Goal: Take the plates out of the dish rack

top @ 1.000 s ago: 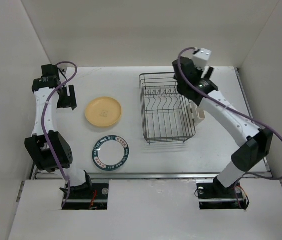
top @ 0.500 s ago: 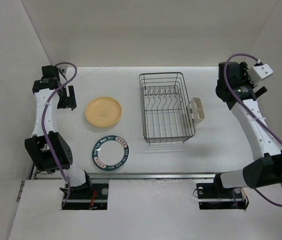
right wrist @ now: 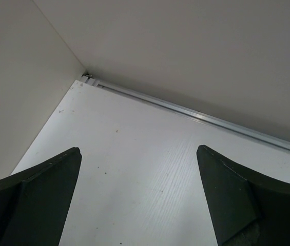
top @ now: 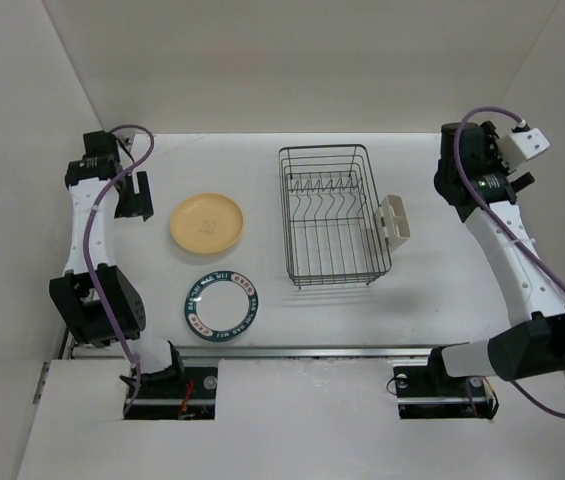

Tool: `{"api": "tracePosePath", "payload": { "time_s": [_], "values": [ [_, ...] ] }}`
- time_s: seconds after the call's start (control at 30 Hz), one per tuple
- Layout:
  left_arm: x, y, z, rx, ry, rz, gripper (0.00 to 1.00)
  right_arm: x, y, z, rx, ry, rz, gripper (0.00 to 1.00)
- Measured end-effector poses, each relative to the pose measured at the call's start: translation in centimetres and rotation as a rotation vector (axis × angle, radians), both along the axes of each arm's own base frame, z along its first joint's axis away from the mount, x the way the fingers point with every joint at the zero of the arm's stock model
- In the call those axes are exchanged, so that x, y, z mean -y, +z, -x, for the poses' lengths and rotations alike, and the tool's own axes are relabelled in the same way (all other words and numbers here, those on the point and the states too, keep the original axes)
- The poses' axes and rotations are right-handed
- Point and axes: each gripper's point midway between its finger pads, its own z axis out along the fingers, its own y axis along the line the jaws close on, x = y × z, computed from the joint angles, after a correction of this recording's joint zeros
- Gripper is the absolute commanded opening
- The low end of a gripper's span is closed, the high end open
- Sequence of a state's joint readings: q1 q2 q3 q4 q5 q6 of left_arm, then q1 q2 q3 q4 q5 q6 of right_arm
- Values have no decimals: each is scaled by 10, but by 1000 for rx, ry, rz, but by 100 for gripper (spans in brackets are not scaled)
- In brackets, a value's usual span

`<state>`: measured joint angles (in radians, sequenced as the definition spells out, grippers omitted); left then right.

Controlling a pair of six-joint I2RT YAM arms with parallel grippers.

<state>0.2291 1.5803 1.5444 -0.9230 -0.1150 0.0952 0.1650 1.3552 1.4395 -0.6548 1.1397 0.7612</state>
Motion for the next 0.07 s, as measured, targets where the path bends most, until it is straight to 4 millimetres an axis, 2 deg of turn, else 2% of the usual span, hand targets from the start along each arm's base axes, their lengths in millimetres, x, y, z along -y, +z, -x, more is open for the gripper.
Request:
{"api": "tracePosePath", "payload": {
  "time_s": [0.07],
  "values": [
    [0,1,0,3,0,-1,83,-1,0,-2,8,6,-7,100]
  ]
}}
